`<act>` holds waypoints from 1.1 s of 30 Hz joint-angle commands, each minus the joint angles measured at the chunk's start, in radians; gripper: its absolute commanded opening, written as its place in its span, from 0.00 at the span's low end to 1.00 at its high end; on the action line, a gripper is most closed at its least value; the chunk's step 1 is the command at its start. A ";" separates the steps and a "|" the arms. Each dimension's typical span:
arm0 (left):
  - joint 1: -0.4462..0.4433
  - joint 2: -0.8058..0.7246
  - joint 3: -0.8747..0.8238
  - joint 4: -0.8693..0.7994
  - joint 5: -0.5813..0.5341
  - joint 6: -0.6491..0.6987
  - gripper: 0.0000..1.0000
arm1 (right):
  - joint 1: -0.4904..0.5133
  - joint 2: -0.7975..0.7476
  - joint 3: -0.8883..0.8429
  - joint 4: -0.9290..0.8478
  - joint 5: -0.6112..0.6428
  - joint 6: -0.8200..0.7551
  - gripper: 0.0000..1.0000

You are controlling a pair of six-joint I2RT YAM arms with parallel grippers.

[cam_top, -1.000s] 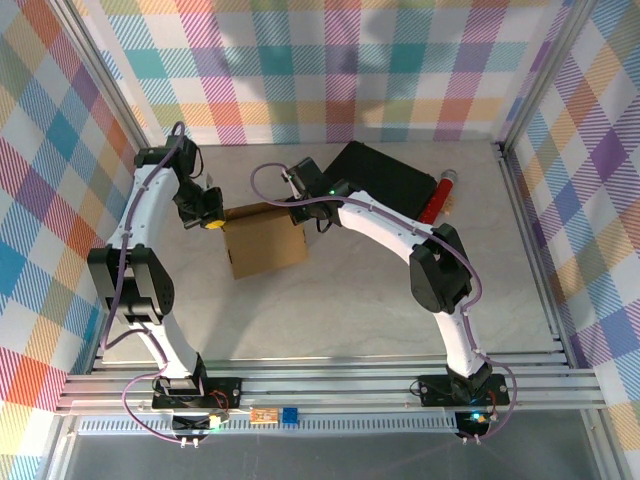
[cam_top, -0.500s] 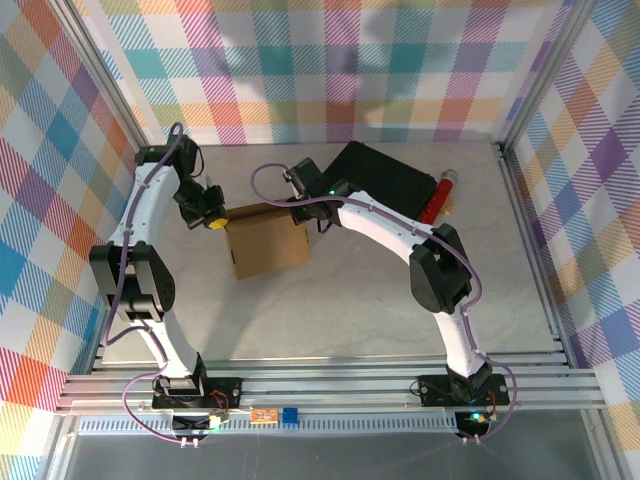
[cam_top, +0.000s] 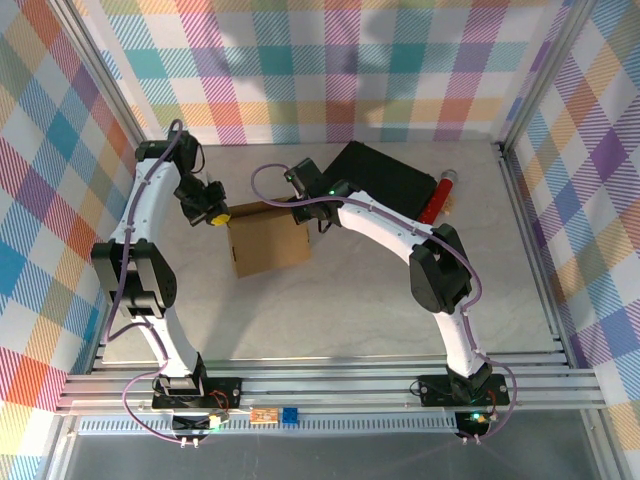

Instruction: Fold the paper box

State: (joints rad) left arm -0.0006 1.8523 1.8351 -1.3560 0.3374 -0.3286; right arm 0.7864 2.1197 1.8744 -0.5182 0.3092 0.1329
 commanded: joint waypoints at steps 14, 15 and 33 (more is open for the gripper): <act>-0.053 0.016 0.066 -0.103 0.025 -0.034 0.00 | 0.022 0.050 -0.012 -0.073 0.037 -0.064 0.00; -0.056 0.017 0.067 -0.102 0.029 -0.037 0.00 | 0.022 0.051 -0.011 -0.073 0.040 -0.063 0.00; -0.074 -0.002 0.015 -0.015 0.057 -0.126 0.00 | 0.025 0.055 -0.008 -0.092 0.047 -0.027 0.00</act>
State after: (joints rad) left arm -0.0509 1.8633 1.8236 -1.3979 0.3061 -0.4107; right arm 0.7921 2.1197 1.8744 -0.5365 0.3584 0.1081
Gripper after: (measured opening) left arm 0.039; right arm 0.042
